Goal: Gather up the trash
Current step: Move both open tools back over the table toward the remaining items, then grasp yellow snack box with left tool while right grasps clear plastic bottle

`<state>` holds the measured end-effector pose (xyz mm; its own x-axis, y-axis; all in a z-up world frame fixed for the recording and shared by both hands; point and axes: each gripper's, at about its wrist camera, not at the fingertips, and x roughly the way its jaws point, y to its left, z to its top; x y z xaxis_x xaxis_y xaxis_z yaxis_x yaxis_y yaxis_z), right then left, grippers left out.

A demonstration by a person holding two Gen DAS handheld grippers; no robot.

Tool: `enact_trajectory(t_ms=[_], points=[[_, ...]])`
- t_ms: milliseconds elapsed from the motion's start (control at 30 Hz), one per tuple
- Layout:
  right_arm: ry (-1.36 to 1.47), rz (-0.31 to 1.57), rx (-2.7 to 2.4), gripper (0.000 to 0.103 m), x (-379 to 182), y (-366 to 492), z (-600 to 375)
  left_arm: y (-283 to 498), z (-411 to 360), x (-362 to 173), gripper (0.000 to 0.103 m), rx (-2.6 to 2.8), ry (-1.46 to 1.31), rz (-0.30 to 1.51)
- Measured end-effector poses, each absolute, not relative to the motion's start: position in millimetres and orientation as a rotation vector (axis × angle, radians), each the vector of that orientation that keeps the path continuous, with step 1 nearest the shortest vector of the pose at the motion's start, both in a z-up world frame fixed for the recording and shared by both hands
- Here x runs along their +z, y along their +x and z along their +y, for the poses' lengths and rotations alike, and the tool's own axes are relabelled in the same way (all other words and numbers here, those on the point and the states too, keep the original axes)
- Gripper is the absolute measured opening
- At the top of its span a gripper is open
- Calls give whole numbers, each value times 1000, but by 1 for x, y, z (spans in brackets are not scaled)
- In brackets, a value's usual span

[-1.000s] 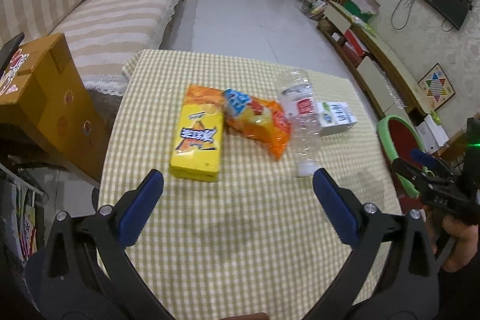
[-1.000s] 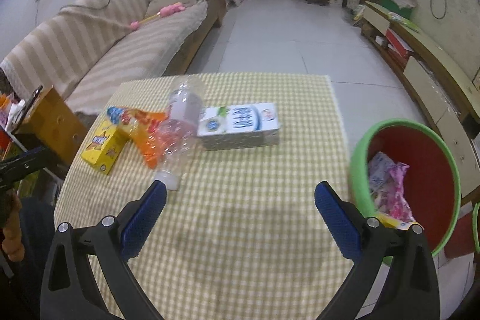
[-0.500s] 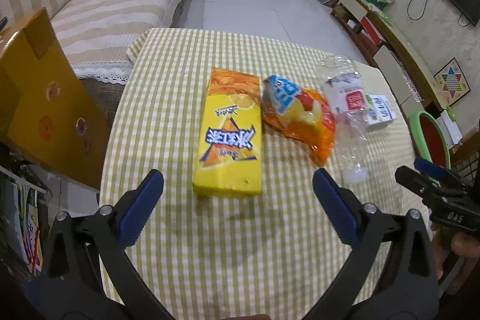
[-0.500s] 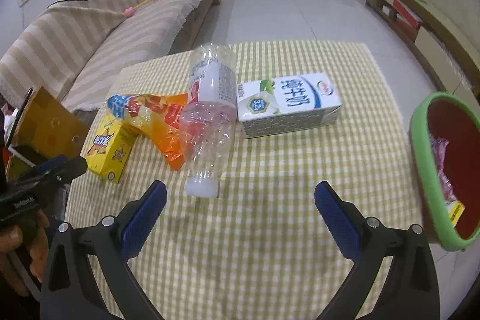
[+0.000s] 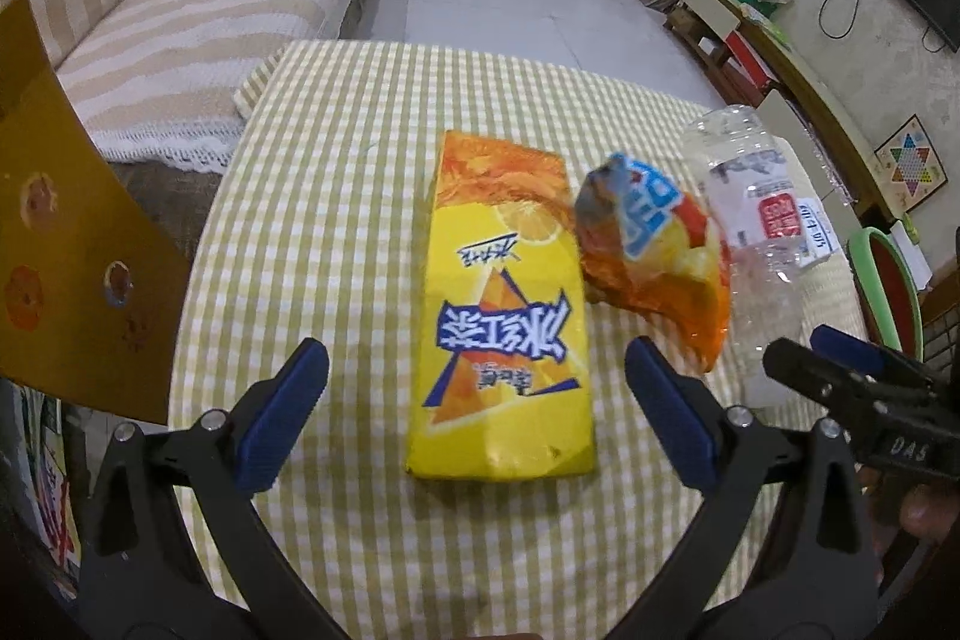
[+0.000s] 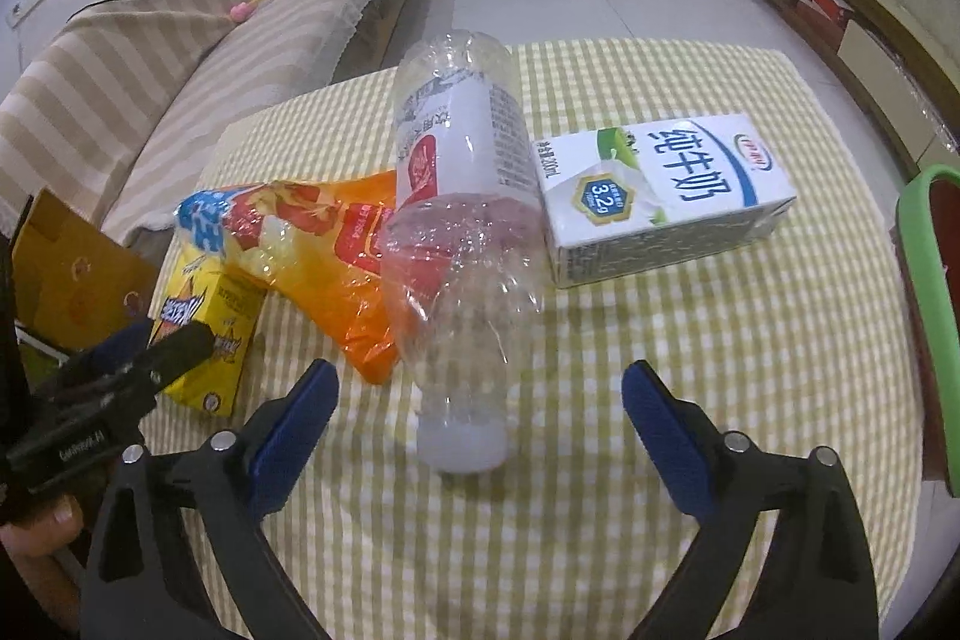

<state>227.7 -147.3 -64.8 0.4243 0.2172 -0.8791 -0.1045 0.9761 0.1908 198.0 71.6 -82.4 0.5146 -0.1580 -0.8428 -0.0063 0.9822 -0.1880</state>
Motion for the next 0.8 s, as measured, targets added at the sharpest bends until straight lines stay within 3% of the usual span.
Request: enact_trajectory(t_ms=[233,333,400,467,800], points=[[143,1147,183,77,-75,241,-148,201,73,-86,85,-99,-177,1021],[139,1151,185,65,-77,245,-145,203,68,-89,78,-121,-165,1031],[138,1151,194,58,-76,246,-141,204,66,-91,68,-127,-167,1043],[125,1157,203,45,-75,247,-137,204,65,-92,63,-126,-161,1044],[122,1160,225,45,-73,231,-143,195,71,-86,58,-114,-223,1039]])
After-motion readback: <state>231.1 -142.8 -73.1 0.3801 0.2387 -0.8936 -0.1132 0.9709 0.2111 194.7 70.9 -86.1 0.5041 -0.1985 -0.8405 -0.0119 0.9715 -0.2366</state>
